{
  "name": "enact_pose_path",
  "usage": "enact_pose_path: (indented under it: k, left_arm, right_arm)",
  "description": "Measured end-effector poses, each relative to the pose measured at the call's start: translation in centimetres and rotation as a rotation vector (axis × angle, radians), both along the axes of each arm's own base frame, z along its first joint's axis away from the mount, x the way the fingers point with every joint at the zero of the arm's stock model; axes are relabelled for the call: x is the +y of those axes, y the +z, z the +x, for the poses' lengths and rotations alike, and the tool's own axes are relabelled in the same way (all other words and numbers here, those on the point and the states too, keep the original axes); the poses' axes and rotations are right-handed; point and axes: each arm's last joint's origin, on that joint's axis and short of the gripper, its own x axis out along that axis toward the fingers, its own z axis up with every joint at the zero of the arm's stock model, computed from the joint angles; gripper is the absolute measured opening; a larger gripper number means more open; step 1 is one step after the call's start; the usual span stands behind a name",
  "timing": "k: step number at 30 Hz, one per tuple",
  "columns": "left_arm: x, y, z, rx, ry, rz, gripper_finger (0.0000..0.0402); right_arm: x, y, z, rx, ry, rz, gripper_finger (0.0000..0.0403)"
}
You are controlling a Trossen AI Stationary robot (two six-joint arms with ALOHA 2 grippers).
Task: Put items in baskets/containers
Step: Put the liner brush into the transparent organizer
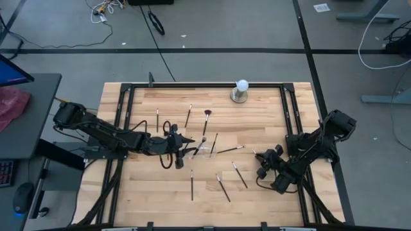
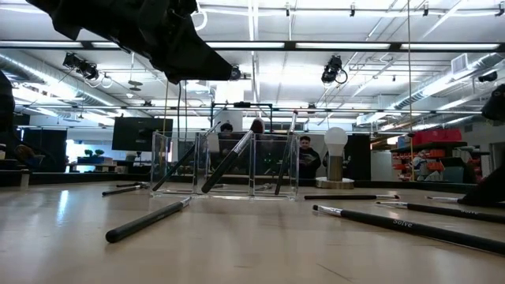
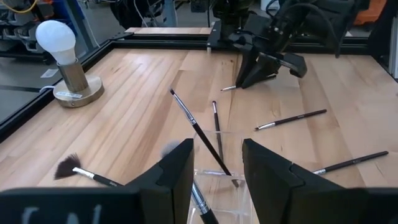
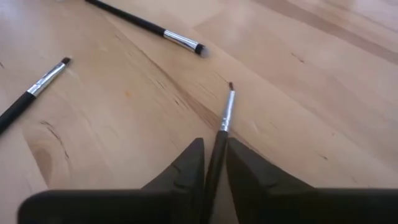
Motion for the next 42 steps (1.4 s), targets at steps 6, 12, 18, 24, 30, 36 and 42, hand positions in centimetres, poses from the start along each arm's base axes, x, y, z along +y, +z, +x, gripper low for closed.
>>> enact_pose_path:
  k: [6,12,18,24,30,36,42]
  left_arm:
    - [0.0,0.0,0.0,0.001,-0.001,0.008,0.0138]
    - [0.1,0.0,0.0,0.001,0.018,0.022,0.0138]
    - [0.1,0.0,0.0,0.001,0.018,0.022,0.0138]
    - [0.1,0.0,0.0,0.001,0.018,0.022,0.0138]
    - [0.1,0.1,0.0,-0.005,0.018,0.021,0.0138]
    - [0.0,0.1,0.0,-0.004,0.002,0.027,0.0138]
    - [-0.3,0.5,0.1,-0.037,-0.068,0.044,0.0138]
  right_arm:
    - [-0.4,-0.3,-0.2,-0.022,0.008,-0.013,0.0039]
    - [-0.4,-0.4,-0.2,-0.019,0.035,-0.033,0.0010]
    - [-0.3,-0.4,0.0,-0.085,0.007,-0.004,0.0008]
    - [-0.2,-0.4,0.1,-0.131,-0.016,0.016,0.0006]
    - [0.0,0.3,0.2,-0.185,-0.024,0.050,0.0007]
    - [0.8,2.0,1.0,-0.281,0.061,0.032,0.0008]
    - [1.5,3.5,2.4,-0.401,0.111,-0.034,0.0009]
